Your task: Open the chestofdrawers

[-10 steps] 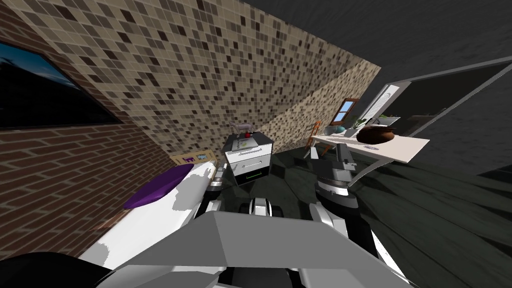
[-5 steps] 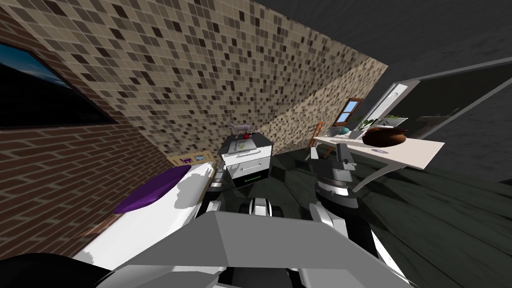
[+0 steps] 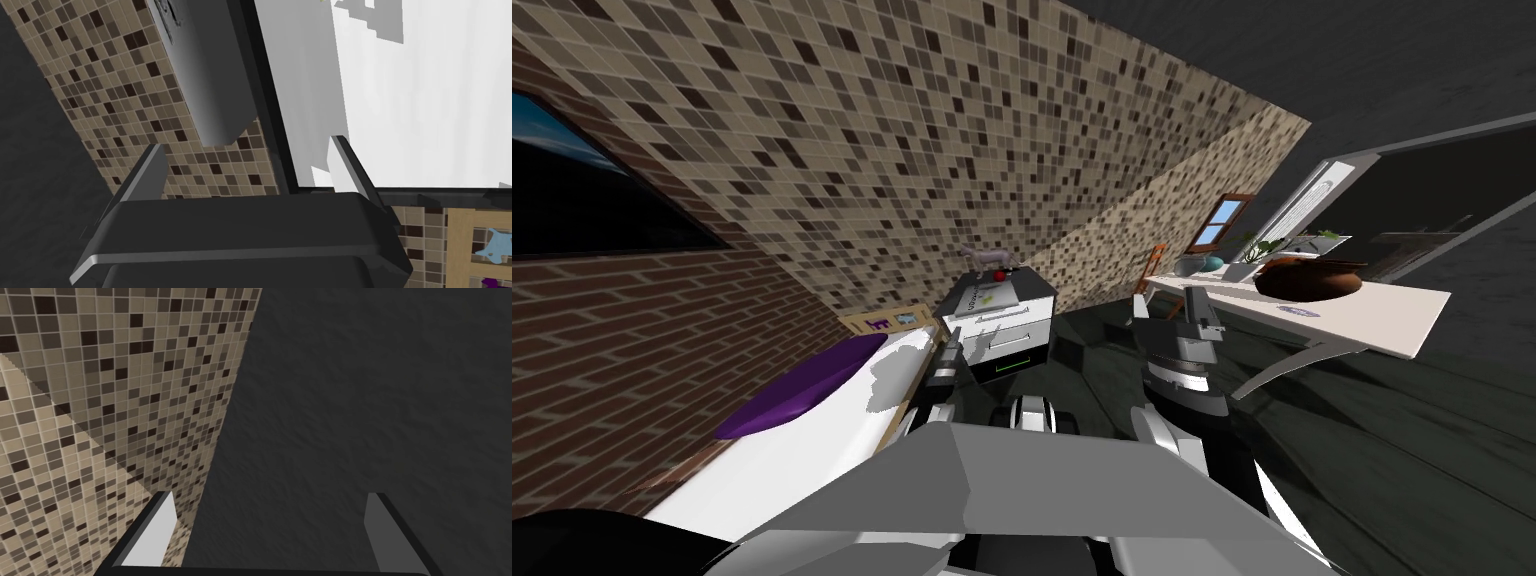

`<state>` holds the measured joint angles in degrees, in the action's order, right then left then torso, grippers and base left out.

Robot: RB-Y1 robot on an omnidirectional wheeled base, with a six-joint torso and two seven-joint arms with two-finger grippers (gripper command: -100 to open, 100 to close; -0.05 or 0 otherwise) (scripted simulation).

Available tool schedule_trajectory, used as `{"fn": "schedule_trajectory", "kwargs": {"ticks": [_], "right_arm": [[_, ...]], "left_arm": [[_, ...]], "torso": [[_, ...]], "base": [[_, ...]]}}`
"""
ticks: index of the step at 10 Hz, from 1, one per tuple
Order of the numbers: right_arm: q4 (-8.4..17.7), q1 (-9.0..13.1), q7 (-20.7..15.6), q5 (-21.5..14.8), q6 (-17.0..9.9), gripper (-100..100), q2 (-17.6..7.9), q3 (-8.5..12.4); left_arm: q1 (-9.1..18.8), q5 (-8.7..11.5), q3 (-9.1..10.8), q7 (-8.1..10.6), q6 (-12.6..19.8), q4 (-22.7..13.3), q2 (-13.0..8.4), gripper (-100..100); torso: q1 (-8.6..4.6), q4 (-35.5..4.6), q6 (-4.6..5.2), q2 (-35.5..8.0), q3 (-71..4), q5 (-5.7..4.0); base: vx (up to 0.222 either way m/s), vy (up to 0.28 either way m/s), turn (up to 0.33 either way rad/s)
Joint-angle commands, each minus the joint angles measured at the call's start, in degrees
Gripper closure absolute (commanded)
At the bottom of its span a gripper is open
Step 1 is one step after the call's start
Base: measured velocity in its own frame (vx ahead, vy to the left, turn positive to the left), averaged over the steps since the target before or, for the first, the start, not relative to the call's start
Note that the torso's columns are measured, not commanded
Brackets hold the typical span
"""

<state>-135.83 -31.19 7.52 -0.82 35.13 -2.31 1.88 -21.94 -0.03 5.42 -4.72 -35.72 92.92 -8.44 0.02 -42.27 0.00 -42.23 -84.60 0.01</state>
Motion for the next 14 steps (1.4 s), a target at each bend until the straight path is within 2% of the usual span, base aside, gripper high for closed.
{"fn": "schedule_trajectory", "kwargs": {"ticks": [1,5,10,11,14], "right_arm": [[0.0,0.0,0.0,0.0,0.0,0,0.0,0.0],[0.0,0.0,0.0,0.0,0.0,0,0.0,0.0],[0.0,0.0,0.0,0.0,0.0,0,0.0,0.0],[0.0,0.0,0.0,0.0,0.0,0,0.0,0.0],[0.0,0.0,0.0,0.0,0.0,0,0.0,0.0]], "left_arm": [[0.8,0.8,0.79,0.37,-0.6,-3.2,0.7,-100],[2.0,1.8,1.74,0.72,-1.7,-7.8,3.5,-100],[2.7,2.4,2.31,0.92,-2.3,-10.4,9.3,-100],[2.7,2.4,2.33,1.03,-2.2,-10.2,8.5,-100],[7.6,3.0,4.88,0.18,-0.9,-13.6,8.0,-100]], "torso": [[-0.04,0.0,0.00,0.0,0.0,-0.01],[0.02,0.0,0.00,0.0,0.0,0.01],[0.05,0.0,0.00,-0.1,0.1,0.01],[0.05,0.0,0.00,-0.2,0.1,0.01],[-0.02,-0.1,0.00,-0.2,0.1,-0.01]], "base": [[0.135,-0.089,0.035],[0.130,-0.070,0.035],[0.071,-0.047,0.016],[0.014,-0.010,0.001],[-0.057,-0.007,-0.073]]}}
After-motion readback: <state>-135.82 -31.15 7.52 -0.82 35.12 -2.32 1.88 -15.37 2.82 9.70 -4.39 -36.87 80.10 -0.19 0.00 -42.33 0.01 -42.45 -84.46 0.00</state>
